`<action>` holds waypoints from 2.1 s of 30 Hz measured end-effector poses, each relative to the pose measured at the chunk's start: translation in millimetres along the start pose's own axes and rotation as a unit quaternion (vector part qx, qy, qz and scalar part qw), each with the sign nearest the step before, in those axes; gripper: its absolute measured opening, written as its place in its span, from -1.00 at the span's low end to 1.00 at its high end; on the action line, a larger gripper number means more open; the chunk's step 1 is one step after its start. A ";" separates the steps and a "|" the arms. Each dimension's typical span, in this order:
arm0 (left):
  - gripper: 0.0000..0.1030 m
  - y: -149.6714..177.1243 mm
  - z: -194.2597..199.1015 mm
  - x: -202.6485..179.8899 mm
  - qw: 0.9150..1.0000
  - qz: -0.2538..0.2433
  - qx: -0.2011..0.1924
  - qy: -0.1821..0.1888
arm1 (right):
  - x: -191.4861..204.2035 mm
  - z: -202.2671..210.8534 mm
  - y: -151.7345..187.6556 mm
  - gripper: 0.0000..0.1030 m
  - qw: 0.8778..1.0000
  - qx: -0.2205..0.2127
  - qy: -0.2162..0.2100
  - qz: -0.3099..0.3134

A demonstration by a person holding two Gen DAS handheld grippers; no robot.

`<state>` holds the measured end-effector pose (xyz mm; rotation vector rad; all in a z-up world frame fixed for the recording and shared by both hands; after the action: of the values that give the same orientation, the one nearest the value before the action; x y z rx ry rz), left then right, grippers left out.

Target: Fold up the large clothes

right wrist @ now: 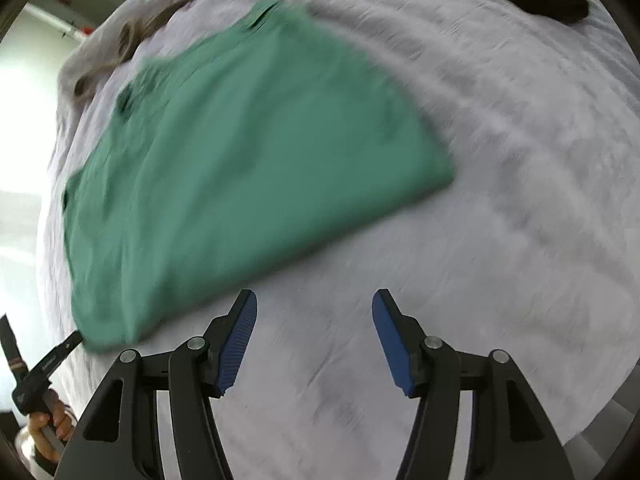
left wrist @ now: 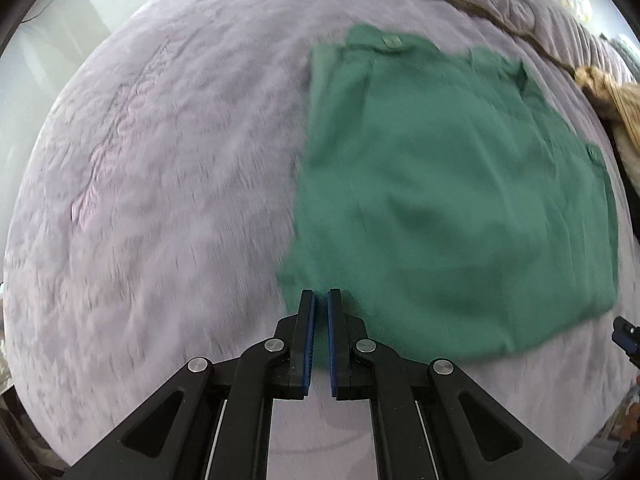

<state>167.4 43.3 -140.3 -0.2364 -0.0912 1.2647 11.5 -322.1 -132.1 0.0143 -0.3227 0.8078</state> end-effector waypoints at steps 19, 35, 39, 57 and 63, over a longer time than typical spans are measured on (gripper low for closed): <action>-0.87 111.5 31.6 -9.8 0.998 0.000 0.063 0.011 | 75.1 -4.9 92.3 0.35 0.994 0.087 -0.019 0.061; 1.00 153.0 59.2 12.4 0.998 0.027 0.056 0.002 | 105.8 -3.1 103.5 0.59 0.992 0.088 -0.018 0.083; 1.00 139.4 45.5 19.5 0.997 0.036 0.061 0.002 | 111.9 -0.1 100.7 0.79 0.994 0.072 -0.026 0.083; 1.00 144.3 31.5 53.5 0.994 0.066 0.083 0.021 | 125.4 -21.3 109.2 0.99 0.990 0.120 -0.053 0.052; 1.00 143.8 24.9 55.1 0.994 0.069 0.087 0.020 | 121.4 -29.1 109.5 0.99 0.989 0.133 -0.070 0.017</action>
<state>45.0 139.3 -152.1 -0.1180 0.0713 1.3971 19.9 -156.4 -136.7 0.3173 -0.3468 0.8805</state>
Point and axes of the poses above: each gripper's, at about its wrist camera, not at the fingertips, and z roughly against the way its jaws point, x to its left, y to its underside, the point moved 6 cm from there along -z, roughly the way its jaws point, and after that the axes turned 1 degree about -x, right-handed, at the moved point
